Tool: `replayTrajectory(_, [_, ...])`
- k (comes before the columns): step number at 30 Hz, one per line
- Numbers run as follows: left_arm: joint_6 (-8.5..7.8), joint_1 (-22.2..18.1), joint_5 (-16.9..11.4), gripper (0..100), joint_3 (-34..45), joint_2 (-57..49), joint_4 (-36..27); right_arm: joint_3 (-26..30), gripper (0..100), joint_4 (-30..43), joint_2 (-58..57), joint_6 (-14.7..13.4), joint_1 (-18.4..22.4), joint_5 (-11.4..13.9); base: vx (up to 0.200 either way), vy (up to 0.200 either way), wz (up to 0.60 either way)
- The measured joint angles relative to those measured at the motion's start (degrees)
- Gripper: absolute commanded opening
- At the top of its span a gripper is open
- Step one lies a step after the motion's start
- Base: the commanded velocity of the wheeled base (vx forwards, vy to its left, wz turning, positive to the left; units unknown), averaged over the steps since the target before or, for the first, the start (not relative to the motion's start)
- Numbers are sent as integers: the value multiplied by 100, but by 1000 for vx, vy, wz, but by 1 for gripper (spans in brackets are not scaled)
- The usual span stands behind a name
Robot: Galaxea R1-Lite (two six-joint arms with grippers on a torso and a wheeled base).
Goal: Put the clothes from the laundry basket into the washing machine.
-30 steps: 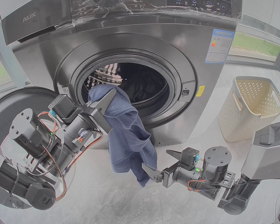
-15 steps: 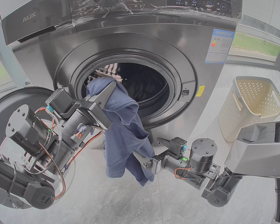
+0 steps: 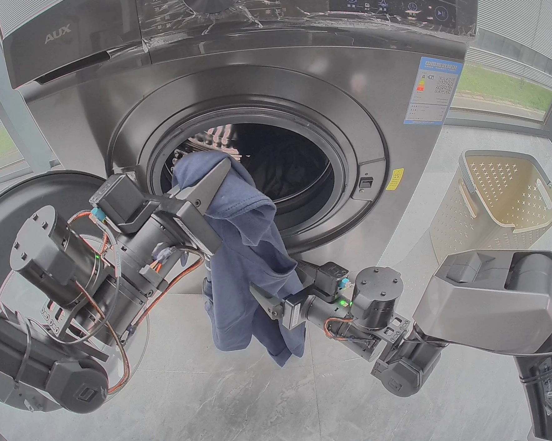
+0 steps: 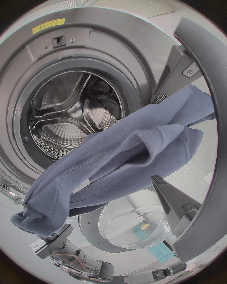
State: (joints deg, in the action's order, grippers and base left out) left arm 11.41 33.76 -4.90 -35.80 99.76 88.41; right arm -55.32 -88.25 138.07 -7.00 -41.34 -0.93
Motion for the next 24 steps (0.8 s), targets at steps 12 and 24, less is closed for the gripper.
replayTrajectory(12, [5, -29, 9, 0, -5, -11, -2, -525, 0, -24, 302, 46, 16, 2, 0, 0, 0])
replayTrajectory(24, [9, -112, 6, 0, 20, -52, 5, -41, 0, -24, -80, 0, 55, -20, 0, 0, 0])
